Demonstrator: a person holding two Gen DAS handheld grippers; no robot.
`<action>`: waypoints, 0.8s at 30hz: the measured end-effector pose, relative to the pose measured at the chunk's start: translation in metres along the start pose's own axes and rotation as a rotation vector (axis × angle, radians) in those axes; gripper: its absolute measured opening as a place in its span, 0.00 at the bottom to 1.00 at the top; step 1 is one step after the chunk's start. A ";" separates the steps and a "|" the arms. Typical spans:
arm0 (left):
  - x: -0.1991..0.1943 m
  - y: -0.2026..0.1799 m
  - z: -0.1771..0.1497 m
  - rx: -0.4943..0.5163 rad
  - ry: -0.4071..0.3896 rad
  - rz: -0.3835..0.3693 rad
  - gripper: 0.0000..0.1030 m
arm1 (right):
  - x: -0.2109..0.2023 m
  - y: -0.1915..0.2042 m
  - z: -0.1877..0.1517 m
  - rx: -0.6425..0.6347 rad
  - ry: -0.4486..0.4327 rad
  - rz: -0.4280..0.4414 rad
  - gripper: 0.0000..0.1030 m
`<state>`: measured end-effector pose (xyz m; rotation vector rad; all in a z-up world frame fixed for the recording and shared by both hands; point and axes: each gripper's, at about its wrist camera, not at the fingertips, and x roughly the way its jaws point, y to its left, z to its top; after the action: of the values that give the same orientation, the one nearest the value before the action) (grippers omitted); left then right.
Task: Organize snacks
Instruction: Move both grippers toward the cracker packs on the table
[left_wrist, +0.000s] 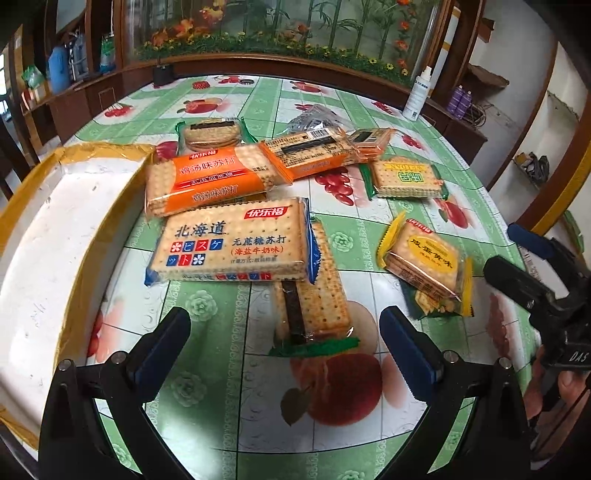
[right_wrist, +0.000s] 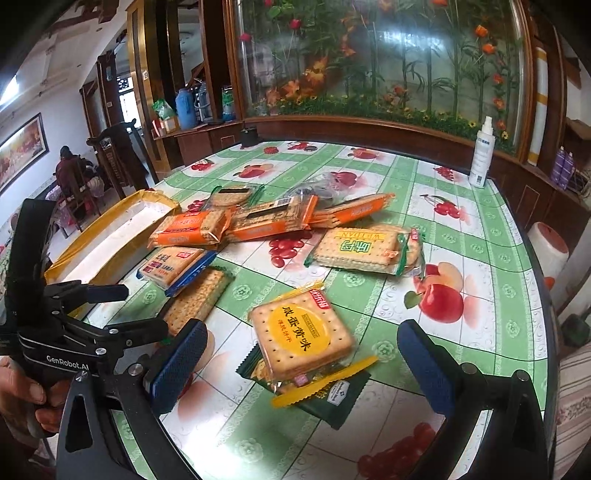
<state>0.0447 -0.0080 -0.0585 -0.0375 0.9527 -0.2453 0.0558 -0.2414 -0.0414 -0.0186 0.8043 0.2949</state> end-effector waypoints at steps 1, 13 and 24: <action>0.000 0.000 0.000 0.003 0.000 0.001 1.00 | 0.000 0.000 0.000 0.000 -0.005 -0.025 1.00; 0.004 0.000 -0.001 -0.009 0.015 0.003 1.00 | 0.002 0.010 0.002 -0.049 0.008 -0.147 1.00; 0.025 -0.004 -0.002 -0.048 0.075 -0.041 1.00 | 0.010 0.006 -0.003 -0.077 0.023 -0.052 1.00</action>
<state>0.0560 -0.0171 -0.0793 -0.0926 1.0330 -0.2636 0.0586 -0.2334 -0.0502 -0.1157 0.8132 0.2766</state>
